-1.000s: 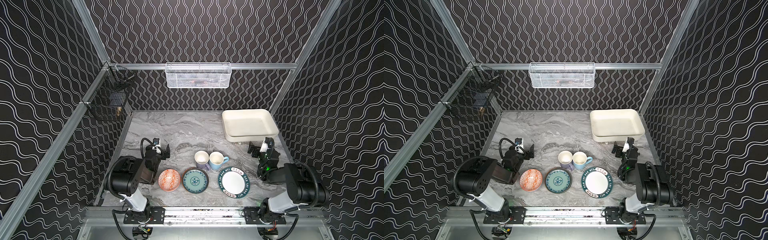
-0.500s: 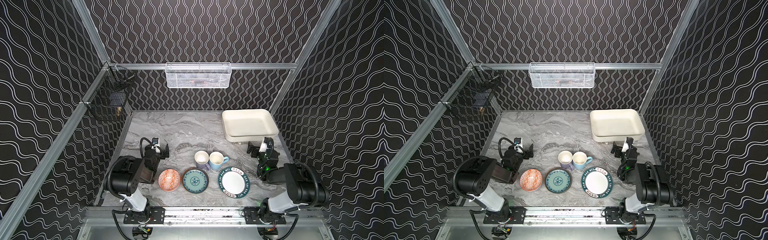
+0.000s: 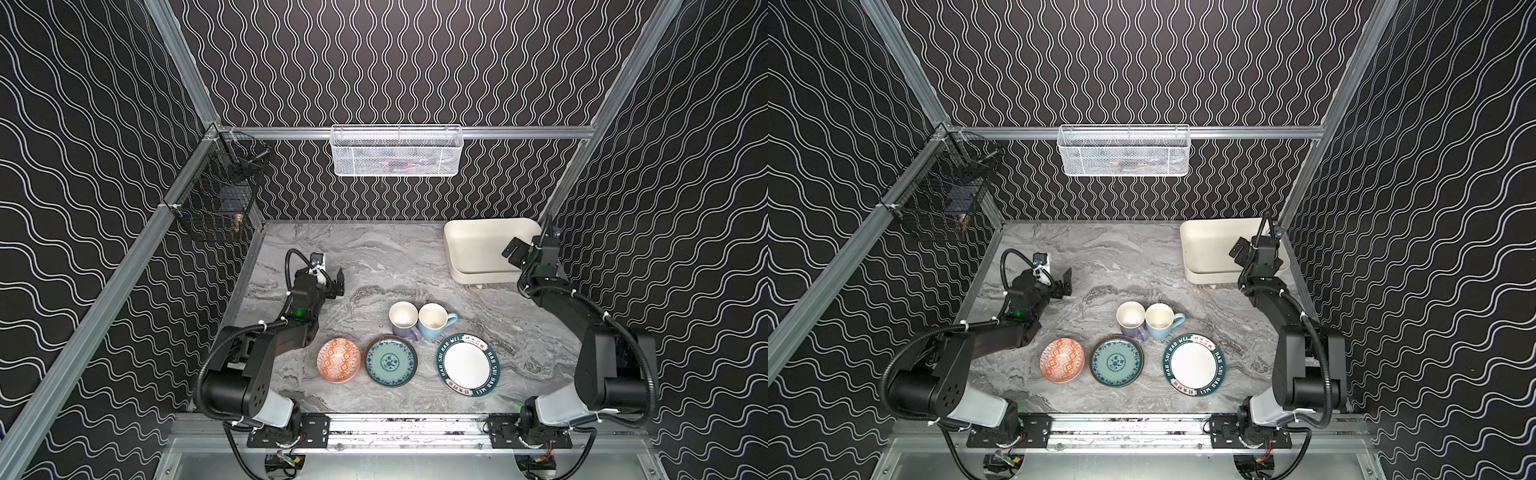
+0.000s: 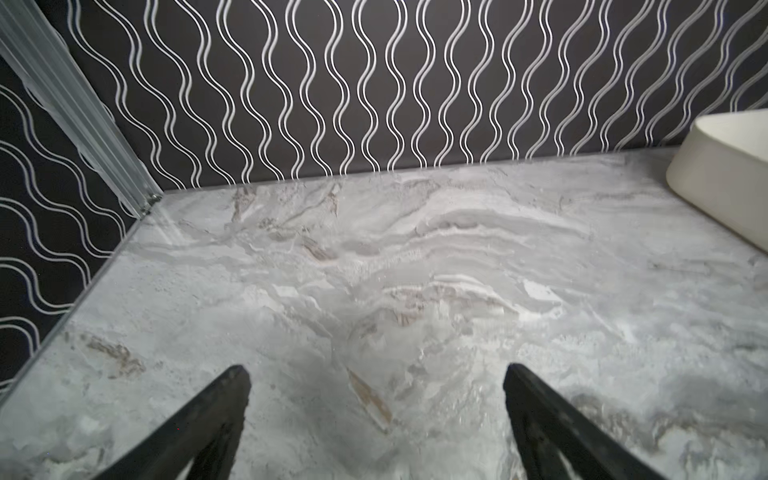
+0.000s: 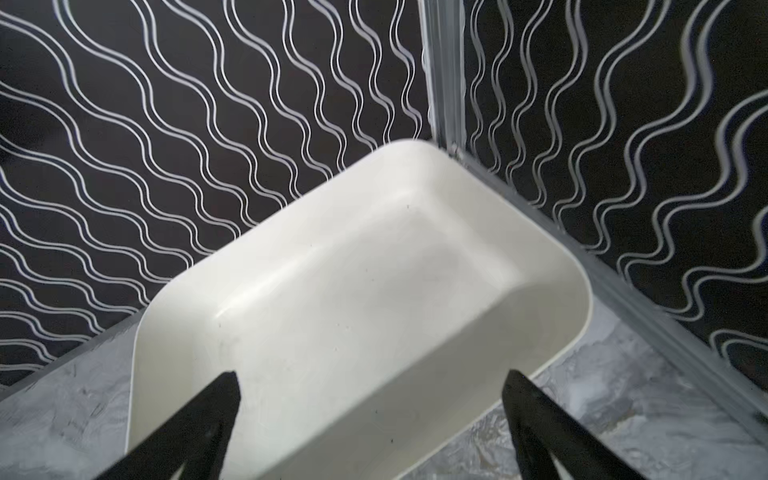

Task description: Place the mixed dishes into the plastic bin

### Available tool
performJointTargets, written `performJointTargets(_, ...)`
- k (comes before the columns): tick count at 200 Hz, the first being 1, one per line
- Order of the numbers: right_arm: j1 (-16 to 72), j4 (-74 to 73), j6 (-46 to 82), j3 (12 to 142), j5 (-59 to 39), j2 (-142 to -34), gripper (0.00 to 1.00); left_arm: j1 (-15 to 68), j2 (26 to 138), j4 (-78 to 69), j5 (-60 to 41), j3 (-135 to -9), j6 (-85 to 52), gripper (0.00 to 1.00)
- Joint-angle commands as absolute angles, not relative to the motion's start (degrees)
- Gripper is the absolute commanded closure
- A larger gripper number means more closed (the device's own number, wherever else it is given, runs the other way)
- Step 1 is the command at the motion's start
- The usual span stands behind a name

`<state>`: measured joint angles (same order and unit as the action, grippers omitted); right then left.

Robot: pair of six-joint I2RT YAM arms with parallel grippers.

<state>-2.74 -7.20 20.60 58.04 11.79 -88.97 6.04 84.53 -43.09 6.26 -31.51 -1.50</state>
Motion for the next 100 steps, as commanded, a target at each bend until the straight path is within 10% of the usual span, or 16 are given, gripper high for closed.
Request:
performJointTargets(1,-2.11,1.85,22.81,63.39,2.18,-91.43,0.01,7.34,82.84,-34.8,5.05,-34.55,-6.68,0.01)
performJointTargets(100,10.53,18.08,17.62,89.07,-6.57,-113.53,0.2,16.22,85.23,-16.49,-6.98,-59.1,-12.52,0.01)
